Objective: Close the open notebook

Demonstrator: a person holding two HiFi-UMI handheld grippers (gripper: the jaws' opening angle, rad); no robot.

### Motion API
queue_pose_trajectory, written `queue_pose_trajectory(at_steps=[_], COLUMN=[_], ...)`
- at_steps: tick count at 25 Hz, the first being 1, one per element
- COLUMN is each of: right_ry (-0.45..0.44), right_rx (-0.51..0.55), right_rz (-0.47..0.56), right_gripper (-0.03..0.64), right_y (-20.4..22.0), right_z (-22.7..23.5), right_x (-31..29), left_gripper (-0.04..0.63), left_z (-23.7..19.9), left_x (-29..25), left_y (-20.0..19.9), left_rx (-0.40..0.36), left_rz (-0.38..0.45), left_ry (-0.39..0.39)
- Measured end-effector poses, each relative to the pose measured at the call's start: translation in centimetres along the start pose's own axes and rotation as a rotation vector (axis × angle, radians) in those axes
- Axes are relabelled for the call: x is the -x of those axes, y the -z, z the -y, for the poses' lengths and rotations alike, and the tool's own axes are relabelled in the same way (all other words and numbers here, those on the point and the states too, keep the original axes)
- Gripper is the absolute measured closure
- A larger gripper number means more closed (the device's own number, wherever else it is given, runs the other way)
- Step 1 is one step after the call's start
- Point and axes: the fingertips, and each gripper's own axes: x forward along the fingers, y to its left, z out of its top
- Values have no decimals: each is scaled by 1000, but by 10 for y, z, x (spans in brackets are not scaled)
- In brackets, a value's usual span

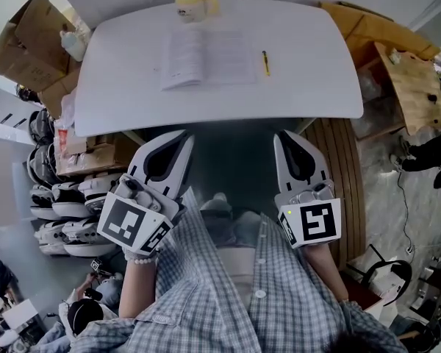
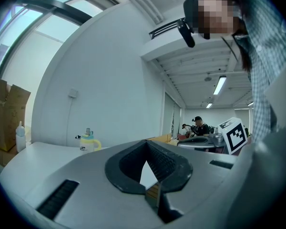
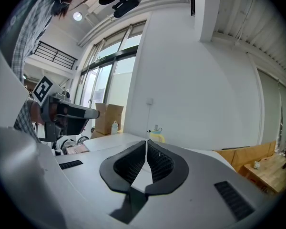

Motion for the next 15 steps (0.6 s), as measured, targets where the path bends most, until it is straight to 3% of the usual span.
queue_pose_trajectory(at_steps=[15], right_ry=[62], right_rx=[16], right_rz=[1], right_gripper=[591], right_y=[-8], right_z=[3], right_x=[-12], left_gripper=[588], left_z=[-15], left_x=[-18], left_y=[-7], left_rx=[0], left_rz=[26], left_ry=[71])
